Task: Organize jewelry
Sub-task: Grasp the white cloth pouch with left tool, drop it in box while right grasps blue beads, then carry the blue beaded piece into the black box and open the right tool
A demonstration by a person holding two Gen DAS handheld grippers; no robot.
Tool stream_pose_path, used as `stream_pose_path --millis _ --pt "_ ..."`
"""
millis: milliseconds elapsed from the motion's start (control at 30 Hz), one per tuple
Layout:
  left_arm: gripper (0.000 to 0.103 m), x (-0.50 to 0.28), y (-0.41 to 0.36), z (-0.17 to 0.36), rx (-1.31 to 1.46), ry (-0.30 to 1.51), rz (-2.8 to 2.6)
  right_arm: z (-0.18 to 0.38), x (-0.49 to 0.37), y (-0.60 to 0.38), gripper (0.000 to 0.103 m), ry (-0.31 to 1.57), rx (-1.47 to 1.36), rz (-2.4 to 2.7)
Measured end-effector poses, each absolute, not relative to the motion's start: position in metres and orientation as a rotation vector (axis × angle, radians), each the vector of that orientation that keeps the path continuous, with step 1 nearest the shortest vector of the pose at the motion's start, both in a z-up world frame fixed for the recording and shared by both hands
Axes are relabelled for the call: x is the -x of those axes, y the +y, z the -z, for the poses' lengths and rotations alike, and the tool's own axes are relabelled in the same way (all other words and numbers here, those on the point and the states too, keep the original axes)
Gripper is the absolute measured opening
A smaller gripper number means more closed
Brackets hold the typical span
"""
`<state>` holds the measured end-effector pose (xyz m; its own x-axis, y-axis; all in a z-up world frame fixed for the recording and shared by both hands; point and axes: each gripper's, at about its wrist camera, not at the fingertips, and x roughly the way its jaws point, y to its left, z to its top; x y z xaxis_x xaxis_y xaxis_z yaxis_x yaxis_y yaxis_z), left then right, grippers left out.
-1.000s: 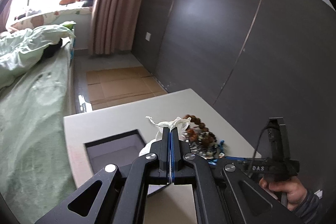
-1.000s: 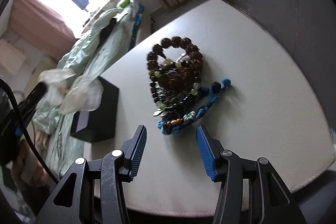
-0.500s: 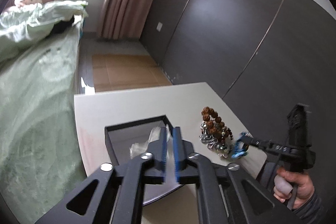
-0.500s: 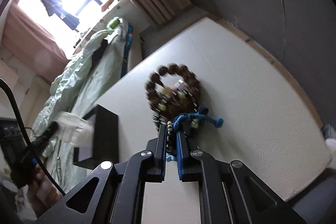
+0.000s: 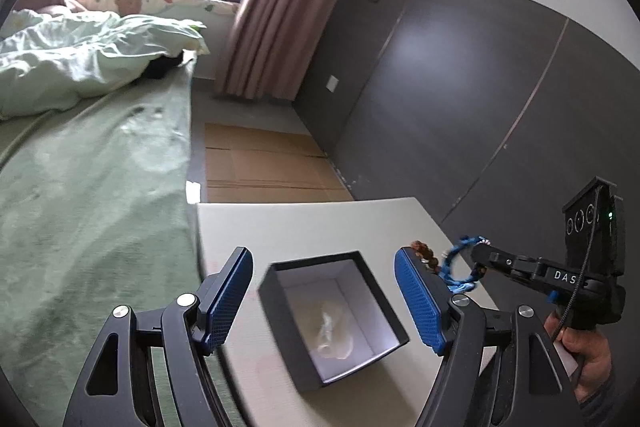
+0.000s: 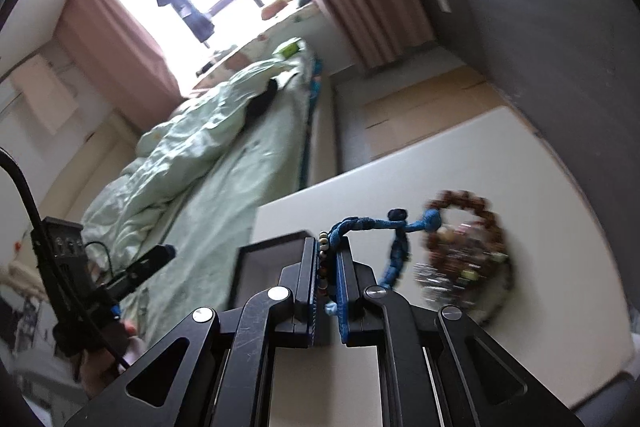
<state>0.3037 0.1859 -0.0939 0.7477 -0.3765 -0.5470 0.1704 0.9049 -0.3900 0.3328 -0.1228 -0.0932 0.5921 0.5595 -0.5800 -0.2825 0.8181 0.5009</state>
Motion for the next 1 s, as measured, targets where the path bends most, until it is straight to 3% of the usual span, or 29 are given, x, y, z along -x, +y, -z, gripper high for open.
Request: stream_pose_path --millis 300,333,367,433,467,900,1000 --pt "0.074 -0.299 0.201 0.09 0.352 0.675 0.253 0.098 -0.348 -0.056 0.011 0.879 -0.371 -0.687" --pt "0.074 -0.299 0.2 0.089 0.353 0.678 0.252 0.101 -0.351 -0.05 0.018 0.906 -0.372 -0.719" --pt "0.074 -0.299 0.199 0.089 0.353 0.681 0.252 0.102 -0.351 -0.047 0.038 0.919 -0.363 -0.727" --pt "0.074 -0.3 0.193 0.087 0.345 0.686 0.254 0.102 -0.349 -0.047 0.064 0.912 -0.347 -0.714" --pt "0.074 -0.299 0.191 0.086 0.341 0.687 0.255 0.101 -0.347 -0.053 0.068 0.897 -0.352 -0.707" --pt "0.074 -0.312 0.102 0.074 0.225 0.719 0.343 0.108 -0.331 -0.16 0.068 0.911 -0.326 -0.367" --pt "0.074 -0.317 0.079 0.076 0.193 0.735 0.366 0.111 -0.325 -0.184 0.08 0.909 -0.32 -0.299"
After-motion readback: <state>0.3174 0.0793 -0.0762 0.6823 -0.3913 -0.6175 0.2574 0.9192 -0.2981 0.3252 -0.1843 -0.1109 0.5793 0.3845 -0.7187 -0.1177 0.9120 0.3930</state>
